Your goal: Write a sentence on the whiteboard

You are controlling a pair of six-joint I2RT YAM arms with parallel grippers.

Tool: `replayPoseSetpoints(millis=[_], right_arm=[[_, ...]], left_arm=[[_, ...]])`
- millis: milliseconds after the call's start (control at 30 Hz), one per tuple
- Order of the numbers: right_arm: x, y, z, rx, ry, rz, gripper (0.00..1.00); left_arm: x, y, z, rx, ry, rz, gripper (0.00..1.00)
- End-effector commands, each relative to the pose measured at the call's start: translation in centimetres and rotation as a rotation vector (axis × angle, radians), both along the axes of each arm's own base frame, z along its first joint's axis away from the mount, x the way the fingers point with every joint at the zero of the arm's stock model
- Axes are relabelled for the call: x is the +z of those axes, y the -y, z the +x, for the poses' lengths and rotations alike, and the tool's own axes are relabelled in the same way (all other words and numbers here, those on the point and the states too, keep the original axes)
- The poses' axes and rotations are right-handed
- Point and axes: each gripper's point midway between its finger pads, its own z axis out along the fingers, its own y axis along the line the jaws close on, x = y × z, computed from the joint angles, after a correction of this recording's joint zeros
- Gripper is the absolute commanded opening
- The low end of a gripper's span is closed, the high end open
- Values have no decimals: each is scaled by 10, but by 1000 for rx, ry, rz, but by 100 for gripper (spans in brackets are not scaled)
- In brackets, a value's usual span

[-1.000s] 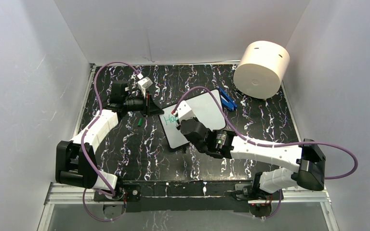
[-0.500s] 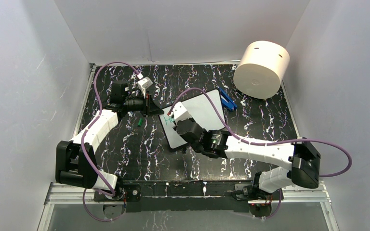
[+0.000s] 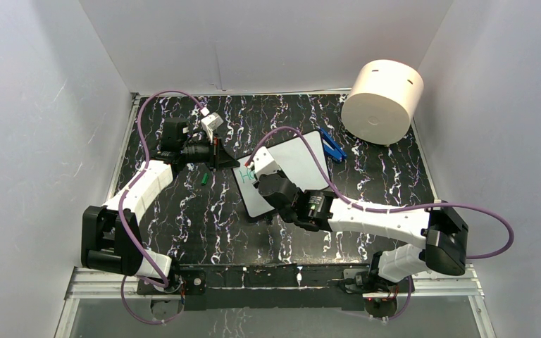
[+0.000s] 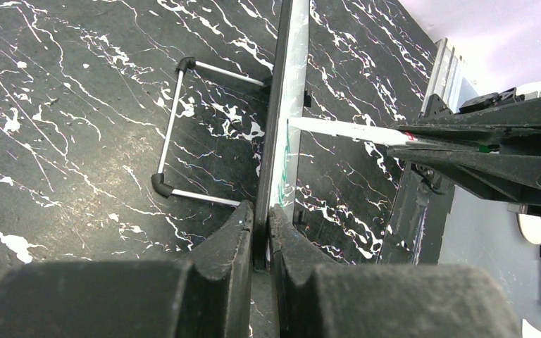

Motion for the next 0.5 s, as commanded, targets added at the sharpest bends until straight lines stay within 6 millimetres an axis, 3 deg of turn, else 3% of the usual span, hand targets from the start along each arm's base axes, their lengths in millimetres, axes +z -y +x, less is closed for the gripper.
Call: replayPoseSetpoints(millis=[0,467], right_arm=[[22,0,9,-50,45,49,0],[6,8,1,-53,-29,14,0]], left_arm=[[-25,-2,-4,14,-55,73,0],[-26,-3,-4,15,-58,76,0]])
